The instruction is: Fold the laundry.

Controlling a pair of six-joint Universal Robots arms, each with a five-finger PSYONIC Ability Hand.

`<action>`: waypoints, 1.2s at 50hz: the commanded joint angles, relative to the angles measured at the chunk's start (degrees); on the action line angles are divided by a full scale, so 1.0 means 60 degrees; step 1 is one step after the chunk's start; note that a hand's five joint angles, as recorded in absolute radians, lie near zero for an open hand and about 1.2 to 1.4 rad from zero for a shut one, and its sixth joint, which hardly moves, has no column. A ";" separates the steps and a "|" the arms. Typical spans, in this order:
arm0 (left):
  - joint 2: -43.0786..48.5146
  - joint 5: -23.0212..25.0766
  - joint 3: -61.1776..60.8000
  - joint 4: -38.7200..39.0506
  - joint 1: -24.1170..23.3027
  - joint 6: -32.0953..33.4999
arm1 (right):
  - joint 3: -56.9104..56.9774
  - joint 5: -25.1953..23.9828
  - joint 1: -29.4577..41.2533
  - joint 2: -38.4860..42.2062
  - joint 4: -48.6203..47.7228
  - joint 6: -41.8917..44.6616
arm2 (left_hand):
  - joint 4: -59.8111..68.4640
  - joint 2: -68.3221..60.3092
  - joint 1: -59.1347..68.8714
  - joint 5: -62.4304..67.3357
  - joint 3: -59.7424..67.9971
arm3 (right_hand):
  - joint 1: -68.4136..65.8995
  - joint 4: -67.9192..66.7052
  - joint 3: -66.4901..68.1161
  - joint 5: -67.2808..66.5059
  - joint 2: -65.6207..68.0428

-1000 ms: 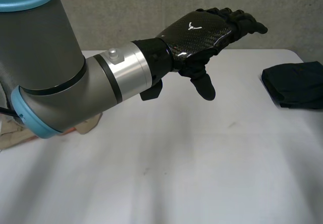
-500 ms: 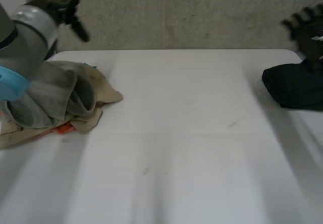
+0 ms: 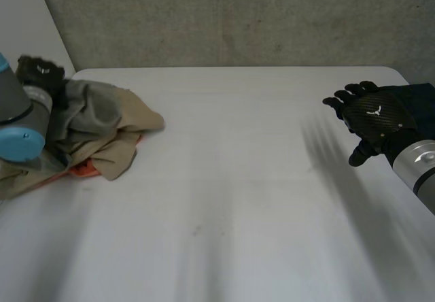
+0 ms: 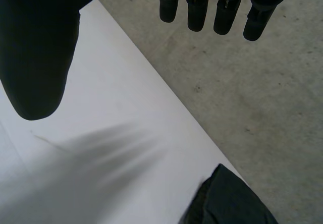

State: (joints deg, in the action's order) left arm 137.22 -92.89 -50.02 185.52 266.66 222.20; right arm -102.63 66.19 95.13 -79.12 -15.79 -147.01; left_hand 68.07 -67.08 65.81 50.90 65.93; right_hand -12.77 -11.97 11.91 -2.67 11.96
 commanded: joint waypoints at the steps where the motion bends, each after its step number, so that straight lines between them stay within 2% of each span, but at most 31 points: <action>1: -0.2683 -0.0104 -0.1125 0.0238 -0.1727 -0.1099 | -0.0049 0.0204 -0.0063 -0.0333 -0.0019 -0.0034 | 0.1989 -0.2153 0.2365 0.3183 0.2344 | 0.0462 0.0328 -0.0319 0.0446 -0.0327; 3: -0.3181 -0.0119 -0.1287 0.0208 -0.2166 -0.1611 | -0.0049 0.0262 -0.0063 -0.0348 -0.0019 -0.0063 | 0.1989 -0.2153 0.2365 0.3183 0.2344 | 0.0462 0.0328 -0.0319 0.0446 -0.0327; 8: -0.4382 -0.0031 -0.1755 -0.0200 -0.3717 -0.3864 | -0.0064 0.0277 -0.0063 -0.0421 0.0068 -0.0136 | 0.1989 -0.2153 0.2365 0.3183 0.2344 | 0.0462 0.0328 -0.0319 0.0446 -0.0327; 12: -0.4531 0.0013 -0.1917 -0.0685 -0.4730 -0.5142 | -0.0049 0.0292 -0.0063 -0.0421 0.0068 -0.0166 | 0.1989 -0.2153 0.2365 0.3183 0.2344 | 0.0462 0.0328 -0.0319 0.0446 -0.0327; 16: -0.4268 0.0072 -0.2151 -0.0773 -0.5814 -0.6110 | -0.0034 0.0423 -0.0063 -0.0421 0.0068 -0.0180 | 0.1989 -0.2153 0.2365 0.3183 0.2344 | 0.0462 0.0328 -0.0319 0.0446 -0.0327; 19: -0.3248 0.0072 -0.2123 -0.0788 -0.6312 -0.6243 | 0.0009 0.0628 -0.0063 -0.0421 0.0068 -0.0195 | 0.1989 -0.2153 0.2365 0.3183 0.2344 | 0.0462 0.0328 -0.0319 0.0446 -0.0327; 22: -0.2249 0.0072 -0.1976 -0.0846 -0.6431 -0.6228 | 0.0024 0.0847 -0.0078 -0.0421 0.0068 -0.0195 | 0.1989 -0.2153 0.2365 0.3183 0.2344 | 0.0462 0.0328 -0.0319 0.0446 -0.0327; 23: -0.1782 0.0086 -0.1889 -0.0875 -0.6474 -0.6257 | 0.0024 0.0906 -0.0063 -0.0421 0.0068 -0.0195 | 0.1354 -0.1518 0.1730 0.2548 0.1710 | 0.0462 0.0328 -0.0319 0.0446 -0.0327; 25: -0.1354 0.0086 -0.1873 -0.0934 -0.6562 -0.6214 | 0.0024 0.0994 -0.0063 -0.0421 0.0083 -0.0195 | -0.3865 0.3701 -0.3489 -0.2672 -0.3510 | 0.0462 0.0328 -0.0319 0.0446 -0.0327; 27: -0.1105 0.0115 -0.1873 -0.0978 -0.6825 -0.6213 | 0.0024 0.1068 -0.0049 -0.0407 0.0083 -0.0210 | -0.8103 0.7939 -0.7727 -0.6910 -0.7748 | 0.0462 0.0328 -0.0319 0.0446 -0.0327; 28: -0.1074 0.0130 -0.1873 -0.0978 -0.6899 -0.6214 | 0.0024 0.1068 -0.0049 -0.0407 0.0083 -0.0210 | -0.8378 0.8214 -0.8002 -0.7184 -0.8022 | 0.0462 0.0328 -0.0319 0.0446 -0.0327; 33: -0.1380 0.0072 -0.1947 -0.0993 -0.6900 -0.6257 | 0.0097 0.1097 -0.0005 -0.0392 0.0170 -0.0180 | -0.9193 0.9029 -0.8817 -0.7999 -0.8837 | 0.0462 0.0328 -0.0319 0.0446 -0.0327; 36: -0.2259 -0.0045 -0.2151 -0.0993 -0.6768 -0.6243 | 0.0141 0.1097 -0.0005 -0.0392 0.0390 -0.0180 | -0.9222 0.9057 -0.8845 -0.8028 -0.8866 | 0.0462 0.0328 -0.0319 0.0446 -0.0327; 42: -0.3912 -0.0016 -0.3481 -0.1036 -0.6022 -0.6272 | 0.0785 0.1068 0.0068 -0.0406 0.2409 -0.0545 | -0.9137 0.8973 -0.8761 -0.7944 -0.8782 | 0.0462 0.0328 -0.0319 0.0446 -0.0327; 45: -0.4281 -0.0002 -0.4171 -0.1125 -0.5875 -0.6316 | 0.1354 0.0952 0.0068 -0.0392 0.4073 -0.0940 | -0.8998 0.8834 -0.8621 -0.7804 -0.8642 | 0.0462 0.0328 -0.0319 0.0446 -0.0327; 50: -0.4458 0.0013 -0.5707 -0.1271 -0.5567 -0.6360 | 0.1840 0.0761 0.0112 -0.0173 0.5736 -0.0971 | -0.8941 0.8777 -0.8565 -0.7748 -0.8586 | 0.0462 0.0328 -0.0319 0.0446 -0.0327; 56: -0.4268 0.0057 -0.6282 -0.1286 -0.5523 -0.6462 | 0.1972 -0.0058 0.0535 0.0807 0.5329 -0.0957 | -0.8746 0.8582 -0.8370 -0.7552 -0.8391 | 0.0462 0.0328 -0.0319 0.0446 -0.0327; 60: -0.3653 0.0072 -0.6210 -0.1301 -0.5493 -0.7105 | 0.2089 -0.0104 0.1106 0.1334 0.4729 -0.1001 | -0.8158 0.7994 -0.7782 -0.6964 -0.7803 | 0.0462 0.0328 -0.0319 0.0446 -0.0327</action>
State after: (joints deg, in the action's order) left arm 111.31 -92.64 -87.08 177.77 233.57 183.19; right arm -90.70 67.36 97.53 -75.97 17.62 -152.98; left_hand 13.90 -14.24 14.54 3.69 14.40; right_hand -12.77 -11.97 11.91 -2.67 11.96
